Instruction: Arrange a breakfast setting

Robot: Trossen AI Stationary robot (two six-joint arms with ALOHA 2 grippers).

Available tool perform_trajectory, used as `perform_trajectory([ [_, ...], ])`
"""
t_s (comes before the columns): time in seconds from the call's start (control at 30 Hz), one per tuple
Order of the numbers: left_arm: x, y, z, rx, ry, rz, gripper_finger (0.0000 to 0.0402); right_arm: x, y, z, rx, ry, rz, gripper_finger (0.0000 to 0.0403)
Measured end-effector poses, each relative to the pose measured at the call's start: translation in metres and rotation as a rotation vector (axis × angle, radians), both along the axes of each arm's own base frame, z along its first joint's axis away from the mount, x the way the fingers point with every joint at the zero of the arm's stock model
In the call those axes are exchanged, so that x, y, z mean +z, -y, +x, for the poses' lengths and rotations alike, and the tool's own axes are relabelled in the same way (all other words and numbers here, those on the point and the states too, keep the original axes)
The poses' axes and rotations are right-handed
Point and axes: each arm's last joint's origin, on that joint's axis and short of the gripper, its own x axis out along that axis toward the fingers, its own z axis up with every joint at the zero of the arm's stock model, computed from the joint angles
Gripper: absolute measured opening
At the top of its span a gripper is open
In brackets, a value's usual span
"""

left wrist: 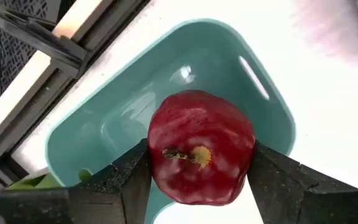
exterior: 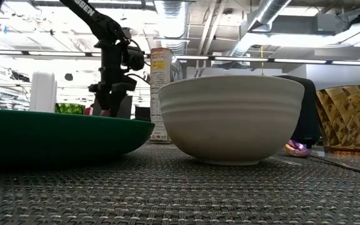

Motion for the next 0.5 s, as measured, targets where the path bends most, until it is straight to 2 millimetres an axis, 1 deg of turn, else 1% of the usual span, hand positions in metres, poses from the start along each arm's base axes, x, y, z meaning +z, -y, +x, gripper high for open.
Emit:
perform_trajectory([
  [0.1, 0.011, -0.002, 0.002, 0.003, 0.007, 0.006, 0.0204, 0.0, 0.0, 0.0, 0.002, 0.0, -0.002, 0.0199],
  [0.27, 0.041, -0.006, 0.006, 0.004, 0.029, 0.03, 0.0204, 0.0, 0.0, 0.0, 0.004, 0.001, -0.004, 0.0199],
  [0.4, 0.08, -0.007, 0.007, 0.001, 0.052, 0.059, 0.0204, 0.0, 0.0, 0.0, 0.004, -0.003, -0.003, 0.0199],
  [0.5, 0.114, -0.004, 0.006, -0.005, 0.081, 0.097, 0.0204, -0.001, 0.0, -0.001, 0.004, -0.012, 0.0, 0.0199],
])
